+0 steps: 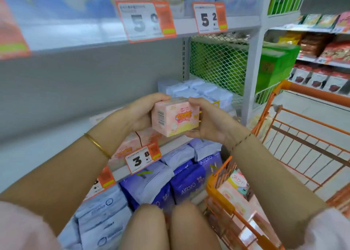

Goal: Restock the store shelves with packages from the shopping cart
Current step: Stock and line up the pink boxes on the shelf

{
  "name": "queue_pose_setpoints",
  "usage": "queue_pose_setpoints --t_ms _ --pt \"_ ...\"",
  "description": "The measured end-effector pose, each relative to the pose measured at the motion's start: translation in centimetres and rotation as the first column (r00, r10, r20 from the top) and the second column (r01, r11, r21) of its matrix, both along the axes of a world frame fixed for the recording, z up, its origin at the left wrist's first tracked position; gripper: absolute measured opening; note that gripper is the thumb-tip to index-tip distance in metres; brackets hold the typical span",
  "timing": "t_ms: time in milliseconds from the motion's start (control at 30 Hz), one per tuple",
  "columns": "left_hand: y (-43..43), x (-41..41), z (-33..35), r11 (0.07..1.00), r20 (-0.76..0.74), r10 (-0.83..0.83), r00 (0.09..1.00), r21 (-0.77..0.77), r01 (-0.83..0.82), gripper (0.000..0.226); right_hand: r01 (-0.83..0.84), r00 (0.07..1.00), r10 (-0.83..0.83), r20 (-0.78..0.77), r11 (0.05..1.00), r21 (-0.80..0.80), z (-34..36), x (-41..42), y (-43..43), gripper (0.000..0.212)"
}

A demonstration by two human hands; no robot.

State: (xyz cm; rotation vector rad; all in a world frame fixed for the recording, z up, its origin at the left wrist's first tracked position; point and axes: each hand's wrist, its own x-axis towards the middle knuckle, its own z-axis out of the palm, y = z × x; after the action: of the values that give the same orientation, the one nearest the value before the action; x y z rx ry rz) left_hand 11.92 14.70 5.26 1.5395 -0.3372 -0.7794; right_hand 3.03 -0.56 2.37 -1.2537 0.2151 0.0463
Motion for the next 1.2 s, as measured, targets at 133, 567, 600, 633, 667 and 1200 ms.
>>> queue_pose_setpoints --t_ms 133,567,600,633,667,1200 --pt "0.4 1.4 1.1 0.984 0.527 0.004 0.850 0.148 -0.096 0.011 0.157 0.988 -0.157 0.009 0.979 -0.133 0.3 2.6 0.7 0.033" --pt "-0.9 13.2 0.7 0.867 0.841 0.130 0.525 0.160 -0.471 0.057 0.245 0.970 0.002 0.245 0.046 -0.969 -2.5 10.4 2.0 0.031" --pt "-1.2 14.1 0.2 0.864 0.836 0.139 0.531 0.160 -0.477 0.054 0.218 0.976 0.030 0.217 -0.029 -0.976 -3.0 10.7 2.4 0.033" --pt "-1.5 14.9 -0.3 0.861 0.834 0.139 0.534 0.165 -0.481 0.052 0.202 0.979 0.044 0.200 -0.069 -0.977 -3.4 11.2 2.6 0.033" --pt "-1.8 15.7 -0.9 0.861 0.835 0.134 0.534 0.169 -0.480 0.050 0.198 0.980 0.054 0.194 -0.102 -0.975 -3.8 11.5 2.7 0.033" --pt "-3.3 17.8 -6.7 0.817 0.791 -0.191 0.581 0.457 -0.353 0.049 0.191 0.981 0.078 0.180 -0.172 -0.966 -4.1 11.6 2.3 0.030"
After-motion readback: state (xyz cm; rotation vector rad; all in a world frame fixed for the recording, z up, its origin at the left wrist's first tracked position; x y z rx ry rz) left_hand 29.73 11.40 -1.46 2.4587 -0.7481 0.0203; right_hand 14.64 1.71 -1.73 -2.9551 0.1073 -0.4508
